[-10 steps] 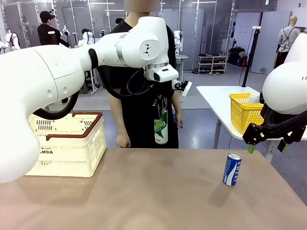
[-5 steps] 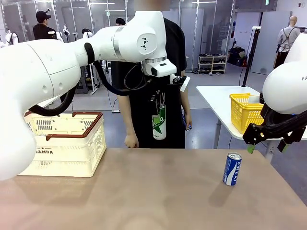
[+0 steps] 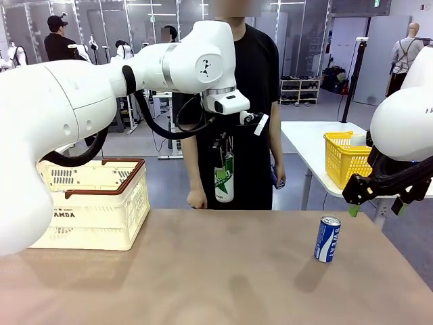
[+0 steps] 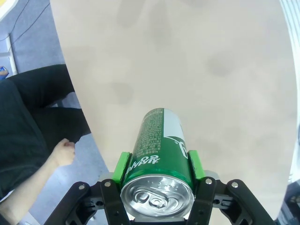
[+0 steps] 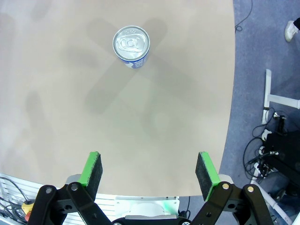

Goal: Place the drinks into the Shopping basket.
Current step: Pick up one drink and place it into the Shopping basket.

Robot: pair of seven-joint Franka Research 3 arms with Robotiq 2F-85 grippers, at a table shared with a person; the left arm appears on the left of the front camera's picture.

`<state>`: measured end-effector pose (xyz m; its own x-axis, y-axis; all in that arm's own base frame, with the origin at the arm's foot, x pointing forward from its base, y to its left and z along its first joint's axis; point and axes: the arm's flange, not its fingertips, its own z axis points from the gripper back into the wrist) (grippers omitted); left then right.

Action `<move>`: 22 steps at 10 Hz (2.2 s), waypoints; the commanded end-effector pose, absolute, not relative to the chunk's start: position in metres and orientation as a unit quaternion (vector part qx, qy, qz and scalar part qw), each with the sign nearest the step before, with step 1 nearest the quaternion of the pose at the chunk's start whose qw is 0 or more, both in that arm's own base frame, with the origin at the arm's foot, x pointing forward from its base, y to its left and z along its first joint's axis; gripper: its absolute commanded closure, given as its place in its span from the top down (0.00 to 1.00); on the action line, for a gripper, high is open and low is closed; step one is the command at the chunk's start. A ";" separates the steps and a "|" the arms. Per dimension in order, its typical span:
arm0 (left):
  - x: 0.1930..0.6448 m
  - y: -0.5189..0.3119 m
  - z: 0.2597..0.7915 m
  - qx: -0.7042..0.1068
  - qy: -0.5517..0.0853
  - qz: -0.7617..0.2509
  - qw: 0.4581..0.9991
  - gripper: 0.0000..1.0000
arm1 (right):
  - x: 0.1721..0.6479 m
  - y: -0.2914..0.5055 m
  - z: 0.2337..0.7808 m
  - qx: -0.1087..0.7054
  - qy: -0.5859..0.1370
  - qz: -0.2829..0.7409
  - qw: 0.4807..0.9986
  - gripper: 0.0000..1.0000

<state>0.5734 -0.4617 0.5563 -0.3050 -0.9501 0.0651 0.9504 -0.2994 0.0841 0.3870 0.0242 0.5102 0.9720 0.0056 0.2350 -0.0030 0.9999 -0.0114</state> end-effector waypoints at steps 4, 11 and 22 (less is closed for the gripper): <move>0.608 -0.399 0.578 0.016 -0.051 -0.781 0.622 0.59 | 0.387 0.022 0.511 -0.007 -0.119 0.003 0.993 1.00; 0.631 -0.208 0.625 0.033 -0.059 -0.640 0.766 0.59 | 0.387 0.022 0.511 -0.007 -0.119 0.003 0.993 1.00; 0.649 -0.066 0.547 0.059 -0.103 -0.638 0.761 0.59 | 0.387 0.022 0.511 -0.007 -0.119 0.003 0.993 1.00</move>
<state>0.6655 -0.0685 0.5439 0.1917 -0.9799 0.0544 0.9595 0.1988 0.1998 0.3869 0.0241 0.5101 0.9720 0.0054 0.2348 -0.0029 0.9999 -0.0113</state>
